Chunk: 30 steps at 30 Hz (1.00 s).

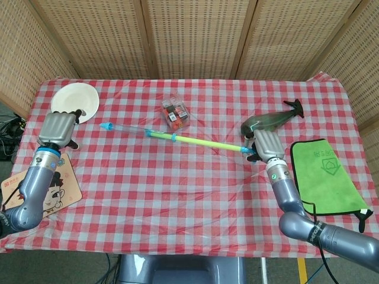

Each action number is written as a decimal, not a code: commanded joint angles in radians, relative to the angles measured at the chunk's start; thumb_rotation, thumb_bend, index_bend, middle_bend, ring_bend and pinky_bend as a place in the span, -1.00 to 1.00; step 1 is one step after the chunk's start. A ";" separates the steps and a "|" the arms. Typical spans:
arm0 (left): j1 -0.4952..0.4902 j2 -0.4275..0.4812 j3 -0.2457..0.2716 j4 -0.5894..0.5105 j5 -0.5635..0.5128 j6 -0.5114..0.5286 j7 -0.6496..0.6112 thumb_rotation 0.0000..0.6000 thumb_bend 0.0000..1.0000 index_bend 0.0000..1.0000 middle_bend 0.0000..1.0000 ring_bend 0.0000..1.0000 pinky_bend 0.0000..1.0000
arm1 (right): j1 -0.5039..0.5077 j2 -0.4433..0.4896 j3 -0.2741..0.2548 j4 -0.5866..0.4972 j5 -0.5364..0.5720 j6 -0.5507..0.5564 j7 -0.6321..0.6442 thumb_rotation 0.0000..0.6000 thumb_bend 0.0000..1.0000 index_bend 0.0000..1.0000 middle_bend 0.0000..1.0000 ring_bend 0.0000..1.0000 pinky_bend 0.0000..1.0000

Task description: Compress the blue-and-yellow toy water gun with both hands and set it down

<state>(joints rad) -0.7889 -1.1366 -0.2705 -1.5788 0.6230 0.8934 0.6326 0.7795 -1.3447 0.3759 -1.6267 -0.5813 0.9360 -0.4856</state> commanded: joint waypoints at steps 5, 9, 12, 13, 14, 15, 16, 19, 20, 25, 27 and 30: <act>-0.075 -0.050 0.042 0.101 -0.085 -0.044 0.049 1.00 -0.73 -0.50 -0.30 -0.26 -0.34 | 0.004 0.045 -0.021 -0.038 -0.010 -0.019 0.036 1.00 0.17 0.70 1.00 1.00 0.28; -0.108 -0.079 0.060 0.169 -0.134 -0.095 0.052 1.00 -0.72 -0.45 -0.17 -0.16 -0.26 | 0.004 0.070 -0.030 -0.064 -0.021 -0.016 0.054 1.00 0.17 0.70 1.00 1.00 0.28; -0.124 -0.099 0.071 0.205 -0.155 -0.117 0.047 1.00 -0.71 -0.37 0.10 0.04 -0.10 | 0.005 0.084 -0.035 -0.076 -0.021 -0.013 0.065 1.00 0.17 0.70 1.00 1.00 0.28; -0.128 -0.108 0.075 0.217 -0.160 -0.122 0.043 1.00 -0.70 -0.34 0.16 0.08 -0.06 | 0.005 0.090 -0.038 -0.078 -0.020 -0.011 0.067 1.00 0.17 0.70 1.00 1.00 0.28; -0.131 -0.117 0.078 0.227 -0.165 -0.128 0.037 1.00 -0.70 -0.31 0.26 0.15 0.00 | 0.005 0.095 -0.040 -0.081 -0.019 -0.010 0.070 1.00 0.17 0.70 1.00 1.00 0.28; -0.135 -0.124 0.080 0.236 -0.168 -0.132 0.029 1.00 -0.70 -0.28 0.32 0.20 0.03 | 0.006 0.100 -0.043 -0.084 -0.019 -0.010 0.074 1.00 0.17 0.70 1.00 1.00 0.28; -0.137 -0.127 0.081 0.240 -0.171 -0.137 0.022 1.00 -0.70 -0.24 0.39 0.25 0.07 | 0.006 0.103 -0.046 -0.085 -0.019 -0.009 0.077 1.00 0.17 0.70 1.00 1.00 0.29; -0.145 -0.128 0.087 0.244 -0.179 -0.145 0.009 1.00 -0.70 -0.19 0.51 0.35 0.15 | 0.008 0.109 -0.054 -0.087 -0.018 -0.007 0.086 1.00 0.17 0.70 1.00 1.00 0.29; -0.148 -0.127 0.089 0.243 -0.181 -0.147 0.007 1.00 -0.70 -0.19 0.53 0.36 0.16 | 0.009 0.110 -0.056 -0.087 -0.019 -0.006 0.090 1.00 0.17 0.70 1.00 1.00 0.29; -0.163 -0.130 0.100 0.247 -0.181 -0.142 0.001 1.00 -0.70 -0.19 0.54 0.37 0.16 | 0.013 0.113 -0.066 -0.088 -0.023 -0.007 0.105 1.00 0.17 0.70 1.00 1.00 0.29; -0.168 -0.135 0.101 0.253 -0.179 -0.141 -0.003 1.00 -0.70 -0.19 0.54 0.37 0.16 | 0.015 0.114 -0.069 -0.091 -0.025 -0.007 0.109 1.00 0.17 0.70 1.00 1.00 0.29; -0.178 -0.149 0.104 0.266 -0.169 -0.139 -0.010 1.00 -0.70 -0.20 0.54 0.37 0.16 | 0.018 0.119 -0.076 -0.097 -0.024 -0.009 0.115 1.00 0.17 0.70 1.00 1.00 0.29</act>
<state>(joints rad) -0.9639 -1.2812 -0.1678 -1.3160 0.4504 0.7537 0.6250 0.7972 -1.2266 0.3010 -1.7229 -0.6059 0.9276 -0.3717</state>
